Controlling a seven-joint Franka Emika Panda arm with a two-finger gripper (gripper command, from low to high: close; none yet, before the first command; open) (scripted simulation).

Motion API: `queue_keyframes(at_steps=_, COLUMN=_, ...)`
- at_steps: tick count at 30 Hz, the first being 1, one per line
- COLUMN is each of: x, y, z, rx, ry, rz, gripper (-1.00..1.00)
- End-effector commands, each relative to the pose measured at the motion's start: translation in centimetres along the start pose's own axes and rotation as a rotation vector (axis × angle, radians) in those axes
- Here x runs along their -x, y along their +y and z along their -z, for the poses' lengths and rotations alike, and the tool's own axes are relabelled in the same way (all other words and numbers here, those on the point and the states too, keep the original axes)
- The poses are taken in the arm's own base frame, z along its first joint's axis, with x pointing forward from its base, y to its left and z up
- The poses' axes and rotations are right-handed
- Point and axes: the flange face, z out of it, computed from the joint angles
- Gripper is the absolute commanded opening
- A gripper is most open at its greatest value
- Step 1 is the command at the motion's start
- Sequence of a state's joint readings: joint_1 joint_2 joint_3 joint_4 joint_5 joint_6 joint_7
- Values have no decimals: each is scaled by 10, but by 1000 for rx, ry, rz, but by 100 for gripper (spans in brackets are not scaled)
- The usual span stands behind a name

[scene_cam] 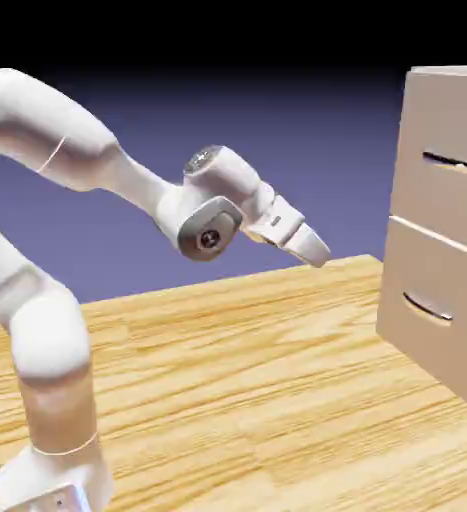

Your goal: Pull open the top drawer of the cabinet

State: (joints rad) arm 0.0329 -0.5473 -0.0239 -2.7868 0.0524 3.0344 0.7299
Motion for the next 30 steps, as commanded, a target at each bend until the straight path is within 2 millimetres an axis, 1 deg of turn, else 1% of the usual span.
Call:
queue_keyframes(at_steps=1, x=-7, y=0, z=-3, rx=-7, ry=-9, rz=-41, gripper=0)
queue_keyframes(at_steps=8, x=-49, y=3, z=-32, rx=-40, ry=-66, rz=-320, gripper=0)
queue_keyframes(at_steps=14, x=-77, y=11, z=-60, rx=-55, ry=-95, rz=-545, gripper=0)
queue_keyframes(at_steps=21, x=-102, y=20, z=-93, rx=-70, ry=-101, rz=-786, gripper=0)
queue_keyframes(at_steps=30, x=-125, y=24, z=-130, rx=-114, ry=-62, rz=-1052, gripper=0)
